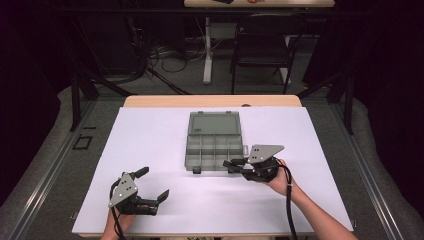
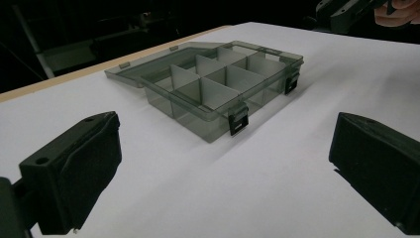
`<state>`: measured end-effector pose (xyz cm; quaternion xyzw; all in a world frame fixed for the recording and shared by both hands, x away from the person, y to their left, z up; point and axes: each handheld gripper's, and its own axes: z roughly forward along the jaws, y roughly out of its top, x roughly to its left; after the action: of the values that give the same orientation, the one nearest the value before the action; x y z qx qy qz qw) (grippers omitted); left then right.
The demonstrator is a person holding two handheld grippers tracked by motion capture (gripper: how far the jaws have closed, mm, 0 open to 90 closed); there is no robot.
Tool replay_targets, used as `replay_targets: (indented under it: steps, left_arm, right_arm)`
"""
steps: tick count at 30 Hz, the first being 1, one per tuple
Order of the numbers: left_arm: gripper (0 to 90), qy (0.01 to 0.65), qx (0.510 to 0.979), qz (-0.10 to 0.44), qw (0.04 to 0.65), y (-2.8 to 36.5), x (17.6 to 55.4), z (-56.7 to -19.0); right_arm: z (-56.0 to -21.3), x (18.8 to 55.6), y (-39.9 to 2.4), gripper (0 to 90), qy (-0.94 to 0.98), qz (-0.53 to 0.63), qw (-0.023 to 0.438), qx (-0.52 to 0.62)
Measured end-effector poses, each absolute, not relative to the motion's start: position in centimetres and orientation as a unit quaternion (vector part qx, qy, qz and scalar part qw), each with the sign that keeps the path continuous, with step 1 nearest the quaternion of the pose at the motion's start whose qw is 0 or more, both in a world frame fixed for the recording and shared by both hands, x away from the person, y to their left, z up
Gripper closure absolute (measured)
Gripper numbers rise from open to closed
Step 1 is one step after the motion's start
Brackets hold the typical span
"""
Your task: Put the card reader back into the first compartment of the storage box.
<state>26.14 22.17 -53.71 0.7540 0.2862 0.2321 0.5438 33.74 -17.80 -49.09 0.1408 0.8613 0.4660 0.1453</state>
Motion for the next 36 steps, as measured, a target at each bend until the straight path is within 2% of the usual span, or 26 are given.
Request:
replay_targets:
  steps: [36]
  left_arm:
    - [0.1,0.288,0.754,0.23,0.543,22.1,26.2,-53.8]
  right_arm:
    - [-48.1,36.0,-16.3,73.7,0.855,0.465,0.163,0.162]
